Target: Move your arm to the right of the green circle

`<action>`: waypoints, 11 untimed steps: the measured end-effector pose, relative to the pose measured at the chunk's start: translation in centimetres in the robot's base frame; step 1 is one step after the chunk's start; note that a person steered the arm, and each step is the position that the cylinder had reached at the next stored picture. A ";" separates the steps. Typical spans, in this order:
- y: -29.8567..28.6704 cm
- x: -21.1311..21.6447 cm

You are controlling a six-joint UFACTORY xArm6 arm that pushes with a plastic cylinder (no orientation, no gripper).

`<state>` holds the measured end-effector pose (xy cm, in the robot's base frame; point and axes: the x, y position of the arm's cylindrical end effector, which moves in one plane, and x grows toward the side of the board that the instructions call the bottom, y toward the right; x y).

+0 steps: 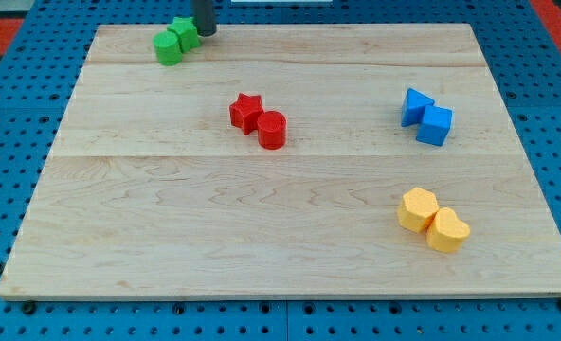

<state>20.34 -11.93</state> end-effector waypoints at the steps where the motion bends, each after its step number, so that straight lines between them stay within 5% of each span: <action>1: 0.3 2.6; 5: -3.0 2.5; 11: 0.7 3.4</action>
